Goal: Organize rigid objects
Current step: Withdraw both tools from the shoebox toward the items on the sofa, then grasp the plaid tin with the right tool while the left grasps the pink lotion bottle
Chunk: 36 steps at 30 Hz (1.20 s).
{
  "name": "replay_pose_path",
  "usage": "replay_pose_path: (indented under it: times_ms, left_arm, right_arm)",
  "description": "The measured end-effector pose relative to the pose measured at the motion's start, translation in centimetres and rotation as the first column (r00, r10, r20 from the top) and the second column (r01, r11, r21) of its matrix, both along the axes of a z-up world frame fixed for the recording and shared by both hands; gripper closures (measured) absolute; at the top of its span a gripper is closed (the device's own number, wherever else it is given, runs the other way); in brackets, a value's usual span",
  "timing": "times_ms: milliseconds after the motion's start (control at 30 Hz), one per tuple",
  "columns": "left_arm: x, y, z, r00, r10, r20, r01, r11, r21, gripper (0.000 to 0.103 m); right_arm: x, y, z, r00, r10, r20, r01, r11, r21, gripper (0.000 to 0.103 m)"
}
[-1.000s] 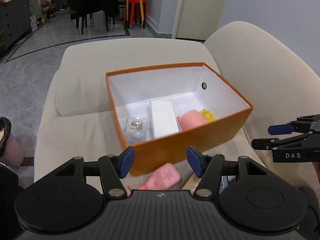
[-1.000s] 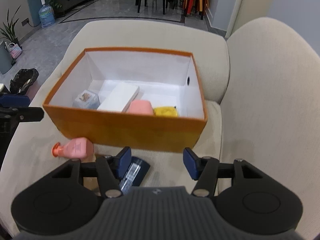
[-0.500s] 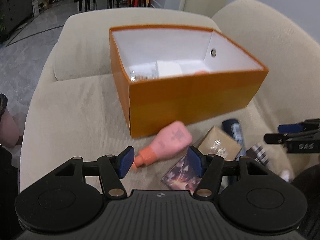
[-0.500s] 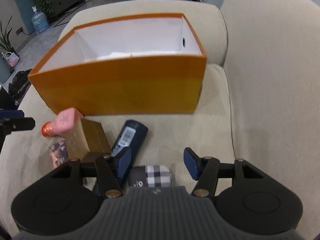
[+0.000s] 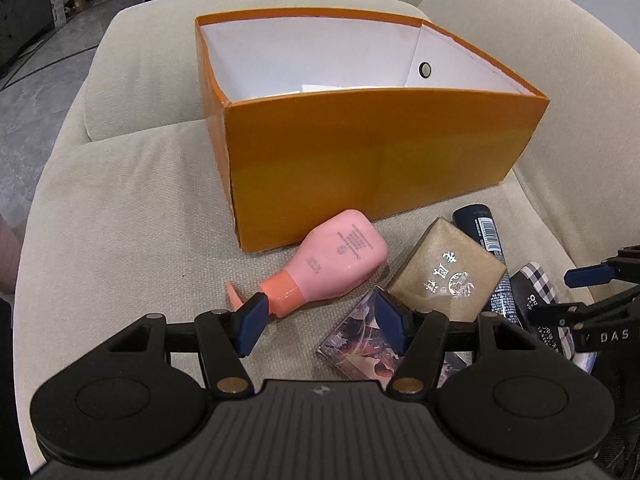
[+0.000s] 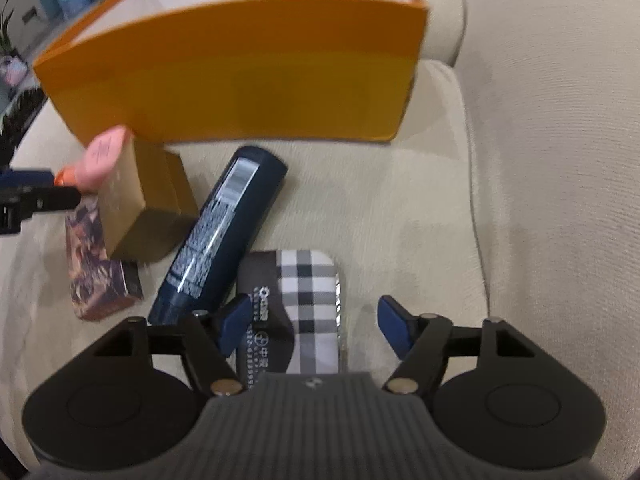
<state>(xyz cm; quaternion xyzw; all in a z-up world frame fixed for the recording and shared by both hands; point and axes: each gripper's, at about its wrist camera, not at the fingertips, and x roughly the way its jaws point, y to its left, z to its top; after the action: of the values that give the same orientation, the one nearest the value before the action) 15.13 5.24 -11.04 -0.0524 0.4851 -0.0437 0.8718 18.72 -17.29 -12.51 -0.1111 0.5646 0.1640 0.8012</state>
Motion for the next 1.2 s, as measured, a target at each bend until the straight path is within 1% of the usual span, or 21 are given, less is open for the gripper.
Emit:
replay_pose_path:
  times_ms: [67,167,200,300,367,400,467,600,800,833,867,900,933,1000,1100,1167,1200]
  left_arm:
    - [0.3,-0.1,-0.2,1.0,-0.008,0.002,0.008,1.0,0.011,0.031]
    - [0.6,-0.3,-0.6,1.0,-0.023,0.009,0.022,0.999,0.037,0.03]
    - [0.7,-0.4,-0.6,1.0,-0.027,0.012,0.026,0.999,0.047,0.029]
    - [1.2,-0.7,-0.9,0.999,-0.041,0.023,0.039,0.996,0.08,0.028]
    - [1.5,-0.8,-1.1,0.998,-0.051,0.033,0.048,0.994,0.094,0.028]
    - [1.6,-0.9,-1.1,0.997,-0.06,0.04,0.056,0.993,0.1,0.026]
    - [1.8,-1.2,-1.2,0.994,-0.094,0.056,0.087,0.989,0.117,0.024]
    - [2.2,-2.1,-1.4,0.983,-0.163,0.079,0.15,0.977,0.15,0.025]
    - [3.4,-1.7,-2.3,0.981,-0.181,0.064,0.175,0.98,0.094,0.025]
    - [3.4,-1.4,-2.5,0.982,-0.178,0.063,0.173,0.982,0.077,0.026]
    - [3.5,-1.2,-2.5,0.983,-0.175,0.061,0.172,0.983,0.057,0.031]
    - [3.4,-1.1,-2.6,0.983,-0.174,0.059,0.171,0.984,0.045,0.032]
    - [3.4,-1.2,-2.5,0.983,-0.173,0.056,0.17,0.984,0.05,0.033]
    - [3.2,-1.3,-2.4,0.986,-0.164,0.042,0.161,0.985,0.061,0.042]
    - [2.3,-1.2,-2.2,0.992,-0.127,0.023,0.126,0.991,0.049,0.053]
    - [1.3,-1.0,-2.1,0.994,-0.112,0.016,0.111,0.992,0.052,0.054]
    - [0.9,-0.8,-2.2,0.994,-0.107,0.01,0.106,0.993,0.054,0.054]
  right_arm:
    - [0.0,0.4,-0.4,1.0,0.012,-0.012,-0.012,1.0,-0.007,0.033]
    - [0.2,0.3,-0.9,0.999,0.002,-0.035,-0.002,1.0,0.007,0.029]
    - [0.3,0.2,-1.0,0.999,0.0,-0.043,0.001,1.0,0.013,0.029]
    - [0.5,0.1,-1.5,0.997,0.006,-0.072,-0.004,1.0,0.025,0.029]
    - [0.6,0.3,-1.8,0.997,0.014,-0.075,-0.013,1.0,0.017,0.029]
    - [0.6,0.4,-1.8,0.997,0.017,-0.074,-0.015,1.0,0.015,0.029]
    - [0.7,0.5,-1.9,0.997,0.016,-0.078,-0.015,1.0,0.017,0.029]
    - [0.9,0.5,-2.2,0.995,0.022,-0.094,-0.02,1.0,0.02,0.028]
    - [0.7,1.4,-2.7,0.995,0.046,-0.089,-0.049,0.999,-0.022,0.027]
    - [0.7,1.5,-2.7,0.995,0.046,-0.089,-0.048,0.999,-0.024,0.027]
    - [0.7,1.5,-2.6,0.995,0.044,-0.09,-0.046,0.999,-0.023,0.027]
    - [0.6,1.5,-2.6,0.995,0.043,-0.091,-0.045,0.999,-0.021,0.027]
    - [0.5,1.6,-2.6,0.995,0.042,-0.091,-0.044,0.999,-0.021,0.027]
    - [0.5,1.6,-2.7,0.995,0.043,-0.092,-0.045,0.999,-0.022,0.027]
    - [0.3,1.8,-2.5,0.995,0.044,-0.088,-0.046,0.999,-0.026,0.03]
    - [0.2,1.8,-2.3,0.996,0.04,-0.082,-0.041,0.999,-0.014,0.035]
    - [0.3,1.6,-2.2,0.996,0.032,-0.08,-0.033,0.999,-0.006,0.035]
